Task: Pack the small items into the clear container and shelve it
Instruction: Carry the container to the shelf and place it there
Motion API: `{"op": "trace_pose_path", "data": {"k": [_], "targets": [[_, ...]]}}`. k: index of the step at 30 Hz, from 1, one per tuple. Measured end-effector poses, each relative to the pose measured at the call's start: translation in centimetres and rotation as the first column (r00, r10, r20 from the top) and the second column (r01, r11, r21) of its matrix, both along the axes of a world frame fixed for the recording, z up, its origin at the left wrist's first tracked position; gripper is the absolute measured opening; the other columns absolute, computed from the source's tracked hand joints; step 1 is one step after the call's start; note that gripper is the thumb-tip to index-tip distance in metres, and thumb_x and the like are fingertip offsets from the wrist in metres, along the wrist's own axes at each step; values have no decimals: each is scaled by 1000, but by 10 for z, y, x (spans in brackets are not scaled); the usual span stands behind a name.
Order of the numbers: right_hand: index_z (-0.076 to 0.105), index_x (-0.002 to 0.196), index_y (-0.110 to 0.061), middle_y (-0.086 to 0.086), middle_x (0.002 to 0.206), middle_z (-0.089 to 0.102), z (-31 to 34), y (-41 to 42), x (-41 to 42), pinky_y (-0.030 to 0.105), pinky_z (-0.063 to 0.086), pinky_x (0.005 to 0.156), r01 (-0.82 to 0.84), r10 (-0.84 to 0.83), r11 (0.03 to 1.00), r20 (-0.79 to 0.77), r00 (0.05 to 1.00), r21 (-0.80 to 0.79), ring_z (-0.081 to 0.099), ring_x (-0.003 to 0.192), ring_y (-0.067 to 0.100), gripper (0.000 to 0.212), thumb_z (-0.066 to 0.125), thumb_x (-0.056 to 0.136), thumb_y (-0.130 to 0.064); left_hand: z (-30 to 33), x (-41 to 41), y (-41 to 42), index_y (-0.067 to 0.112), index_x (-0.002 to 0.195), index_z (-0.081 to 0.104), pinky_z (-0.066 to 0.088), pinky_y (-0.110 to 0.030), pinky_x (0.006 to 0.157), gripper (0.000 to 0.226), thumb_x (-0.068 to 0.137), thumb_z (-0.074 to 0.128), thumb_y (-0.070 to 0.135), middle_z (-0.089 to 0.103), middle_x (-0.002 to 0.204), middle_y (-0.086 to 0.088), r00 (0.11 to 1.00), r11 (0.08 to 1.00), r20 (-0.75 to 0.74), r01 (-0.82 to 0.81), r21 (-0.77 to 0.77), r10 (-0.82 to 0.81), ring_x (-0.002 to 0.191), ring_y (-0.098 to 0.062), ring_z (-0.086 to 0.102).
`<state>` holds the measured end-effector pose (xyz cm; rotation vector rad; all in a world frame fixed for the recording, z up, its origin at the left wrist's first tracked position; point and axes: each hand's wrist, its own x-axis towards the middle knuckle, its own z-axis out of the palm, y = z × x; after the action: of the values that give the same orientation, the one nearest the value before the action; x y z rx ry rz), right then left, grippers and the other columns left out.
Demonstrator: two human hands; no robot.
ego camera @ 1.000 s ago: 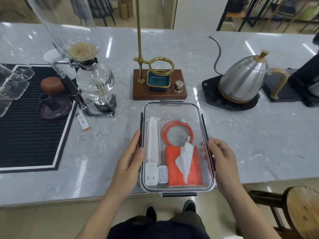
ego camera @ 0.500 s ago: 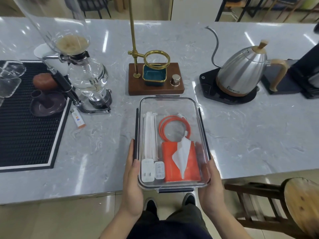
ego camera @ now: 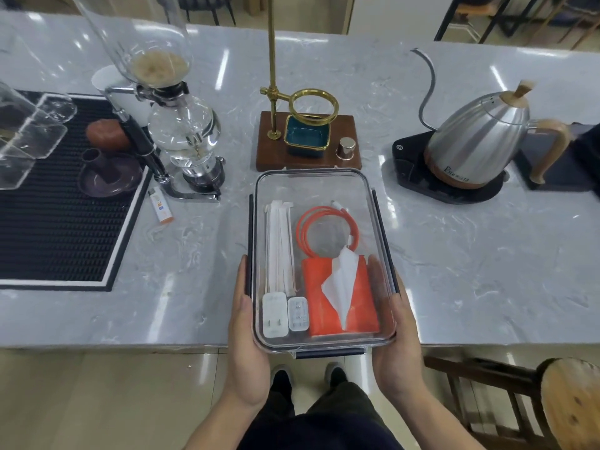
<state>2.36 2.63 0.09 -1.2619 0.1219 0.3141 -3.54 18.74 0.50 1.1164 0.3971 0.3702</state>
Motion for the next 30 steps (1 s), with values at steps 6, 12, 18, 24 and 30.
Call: {"op": "trace_pose_path", "data": {"k": [6,12,18,24,30], "targets": [[36,150,-25,0,153,44,5,-7,15,59,27,115,-162,162,987,73,984,-10,40,141,26,86,61,79,-67,9,-6,-14,29,152,37,21,-51,121,62,93,39,51,42,156,5,989,989,2,-149,14,149,146,-18,37],[36,150,-24,-1,154,42,4,-14,26,54,23,118,-284,283,959,139,949,-10,35,144,20,57,43,96,-38,18,-19,-37,27,151,38,24,-50,120,53,100,29,38,45,155,4,948,948,-10,-318,24,318,144,-17,39],[36,151,-22,-3,155,41,8,-12,28,51,24,118,-493,486,869,139,863,25,37,144,16,64,44,90,-42,26,-42,-59,27,152,37,23,-53,120,56,99,34,45,43,156,2,870,870,-11,-492,34,493,145,-23,38],[38,149,-26,-1,152,45,19,8,13,54,28,116,-678,665,732,149,732,68,41,141,20,69,56,86,-50,33,-73,-69,20,151,39,23,-53,120,61,96,36,47,46,154,-2,737,733,18,-675,89,676,144,-22,39],[41,147,-26,-3,149,49,25,50,-15,32,46,106,-815,791,575,208,576,73,46,138,17,68,57,85,-50,40,-115,-59,21,150,41,24,-52,120,65,93,38,51,47,153,0,559,555,32,-827,89,828,144,-21,40]]}}
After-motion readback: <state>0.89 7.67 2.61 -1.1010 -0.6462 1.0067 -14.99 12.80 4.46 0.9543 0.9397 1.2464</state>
